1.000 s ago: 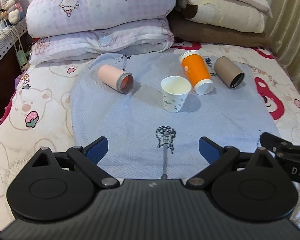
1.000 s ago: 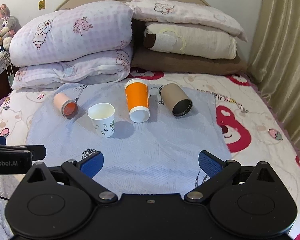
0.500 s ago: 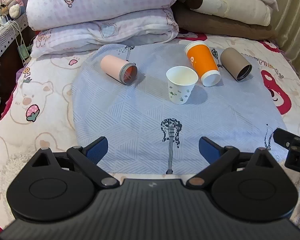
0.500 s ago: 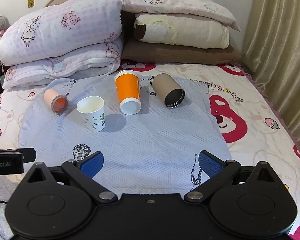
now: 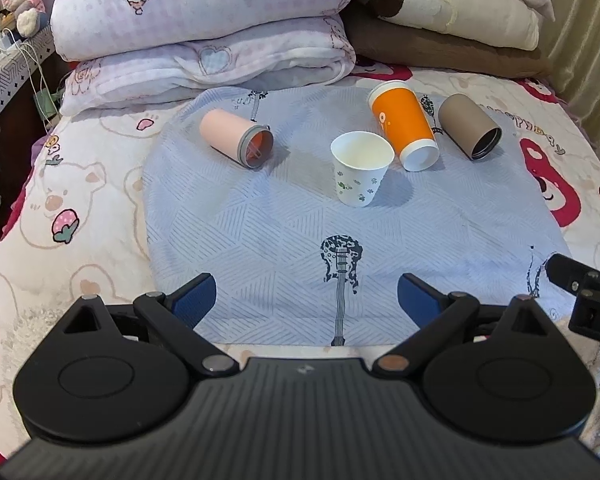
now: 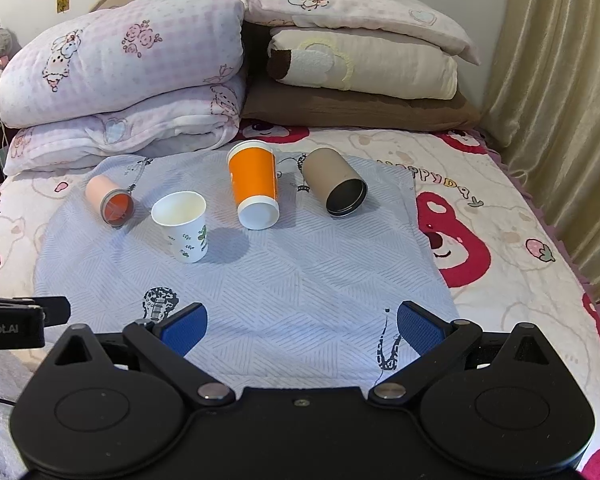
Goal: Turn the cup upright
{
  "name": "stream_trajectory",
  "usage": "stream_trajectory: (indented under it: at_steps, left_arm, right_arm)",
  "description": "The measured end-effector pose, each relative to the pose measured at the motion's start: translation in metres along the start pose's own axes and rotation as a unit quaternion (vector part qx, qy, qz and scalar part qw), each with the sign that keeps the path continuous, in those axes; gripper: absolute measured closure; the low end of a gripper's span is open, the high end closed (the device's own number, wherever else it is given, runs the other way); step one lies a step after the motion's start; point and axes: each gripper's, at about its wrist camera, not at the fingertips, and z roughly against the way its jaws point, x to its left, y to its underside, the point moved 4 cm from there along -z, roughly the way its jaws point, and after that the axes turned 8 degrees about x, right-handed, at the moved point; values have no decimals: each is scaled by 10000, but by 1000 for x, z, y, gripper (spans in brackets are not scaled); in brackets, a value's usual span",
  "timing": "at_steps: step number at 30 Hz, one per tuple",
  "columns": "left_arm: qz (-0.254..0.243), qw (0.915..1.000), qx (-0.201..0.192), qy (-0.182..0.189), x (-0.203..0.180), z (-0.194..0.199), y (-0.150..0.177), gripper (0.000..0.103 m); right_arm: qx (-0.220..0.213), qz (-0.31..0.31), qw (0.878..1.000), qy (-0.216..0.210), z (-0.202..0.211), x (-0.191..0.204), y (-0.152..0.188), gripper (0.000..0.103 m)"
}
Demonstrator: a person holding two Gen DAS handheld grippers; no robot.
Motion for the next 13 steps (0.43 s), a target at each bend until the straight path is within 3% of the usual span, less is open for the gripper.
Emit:
stream_trajectory:
  at_steps: [13]
  left_arm:
    - [-35, 10000, 59, 15, 1, 1, 2, 4]
  right_arm:
    - [-12, -30, 10000, -7, 1, -2, 0, 0]
